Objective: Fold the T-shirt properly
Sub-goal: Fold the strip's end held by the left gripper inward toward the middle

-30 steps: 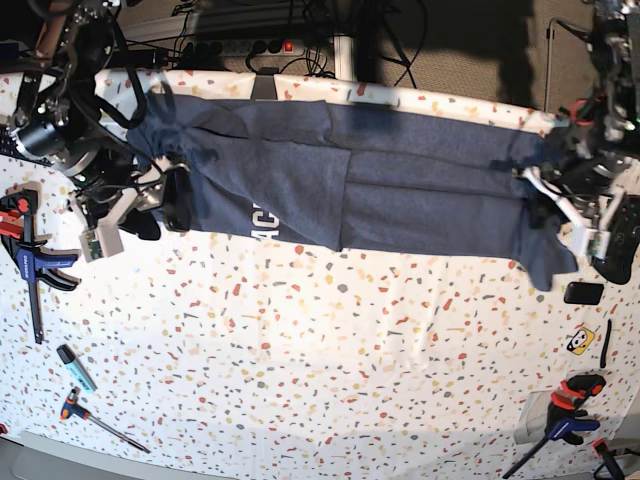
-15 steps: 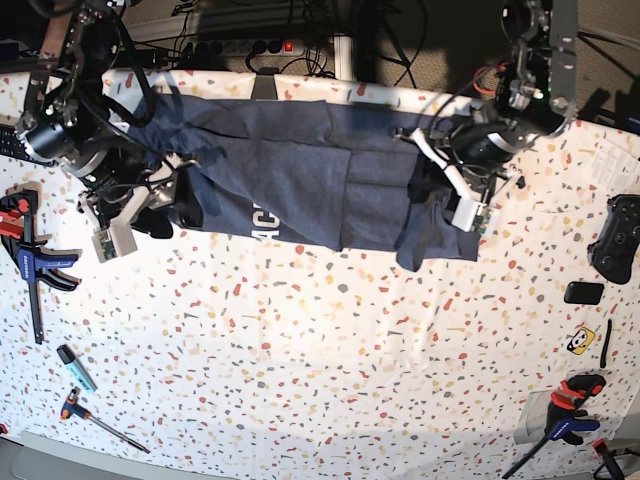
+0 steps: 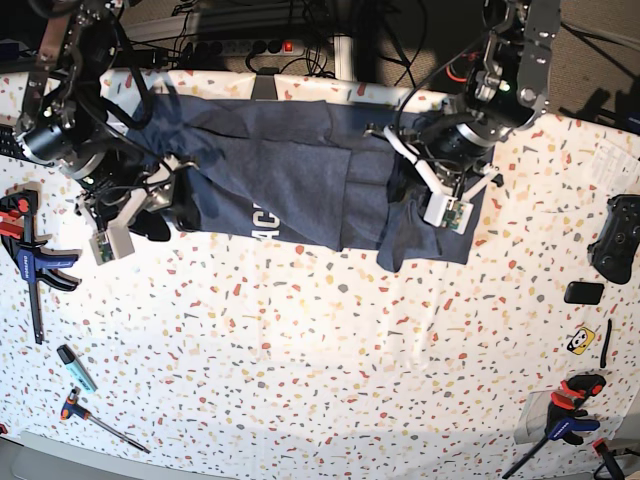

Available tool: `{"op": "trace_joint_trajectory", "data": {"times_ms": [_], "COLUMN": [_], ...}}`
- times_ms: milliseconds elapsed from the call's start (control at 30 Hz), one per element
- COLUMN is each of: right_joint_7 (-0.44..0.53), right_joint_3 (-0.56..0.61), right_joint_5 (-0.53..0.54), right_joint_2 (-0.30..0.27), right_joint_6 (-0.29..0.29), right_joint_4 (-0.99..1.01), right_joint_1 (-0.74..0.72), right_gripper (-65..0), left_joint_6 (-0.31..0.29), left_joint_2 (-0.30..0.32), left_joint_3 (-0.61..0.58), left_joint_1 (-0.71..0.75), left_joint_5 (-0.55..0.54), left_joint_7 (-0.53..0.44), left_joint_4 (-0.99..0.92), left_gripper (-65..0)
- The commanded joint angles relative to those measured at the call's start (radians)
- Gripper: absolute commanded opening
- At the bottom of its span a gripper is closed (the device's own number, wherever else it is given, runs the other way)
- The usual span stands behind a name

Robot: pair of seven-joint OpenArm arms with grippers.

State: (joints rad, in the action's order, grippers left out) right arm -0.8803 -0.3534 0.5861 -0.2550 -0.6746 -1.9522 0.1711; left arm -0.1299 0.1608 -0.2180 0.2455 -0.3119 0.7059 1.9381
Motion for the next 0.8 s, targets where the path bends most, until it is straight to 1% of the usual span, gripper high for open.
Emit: {"op": "trace_joint_trajectory", "data": {"times_ms": [0, 33, 67, 100, 200, 367, 533, 667, 767], "right_joint_7": [0.027, 0.027, 0.026, 0.025, 0.026, 0.024, -0.005, -0.003, -0.003], "right_joint_3": [-0.006, -0.006, -0.006, -0.006, -0.006, -0.006, -0.006, -0.006, -0.006], "right_joint_5": [0.025, 0.024, 0.023, 0.02, 0.021, 0.02, 0.021, 0.021, 0.021], "right_joint_2": [-0.011, -0.011, -0.011, -0.011, -0.01, -0.011, -0.011, -0.011, -0.011], "right_joint_6": [-0.009, -0.01, -0.01, -0.009, -0.01, -0.009, -0.009, -0.009, -0.009], "right_joint_4": [-0.018, -0.018, -0.018, -0.018, -0.018, -0.018, -0.018, -0.018, -0.018], "right_joint_1": [-0.011, -0.014, -0.019, -0.022, -0.022, -0.022, -0.021, -0.022, -0.022], "right_gripper": [-37.3, -37.3, -37.3, -37.3, -37.3, -37.3, -37.3, -37.3, -37.3], "left_joint_6": [-0.005, -0.008, -0.009, -0.013, -0.02, -0.02, -0.019, -0.019, -0.019], "left_joint_2": [-0.001, -0.004, -0.011, -0.013, -0.017, -0.016, -0.015, -0.011, -0.011], "left_joint_3": [-0.002, -0.002, -0.002, -0.002, -0.002, -0.002, 0.002, 0.002, 0.0], "left_joint_1": [-0.014, -0.014, -0.014, -0.014, -0.014, -0.019, -0.036, -0.034, -0.034], "left_joint_5": [-0.019, -0.021, -0.02, -0.019, -0.038, -0.036, 0.06, 0.107, 0.103], "left_joint_7": [-0.031, -0.031, -0.031, -0.035, -0.045, -0.049, -0.047, -0.01, -0.014], "left_joint_4": [0.019, 0.019, 0.019, 0.019, 0.019, 0.019, 0.019, 0.019, 0.018], "left_gripper": [-58.2, -49.8, -42.9, -39.4, -39.0, -39.0, -39.0, -39.0, -39.0]}}
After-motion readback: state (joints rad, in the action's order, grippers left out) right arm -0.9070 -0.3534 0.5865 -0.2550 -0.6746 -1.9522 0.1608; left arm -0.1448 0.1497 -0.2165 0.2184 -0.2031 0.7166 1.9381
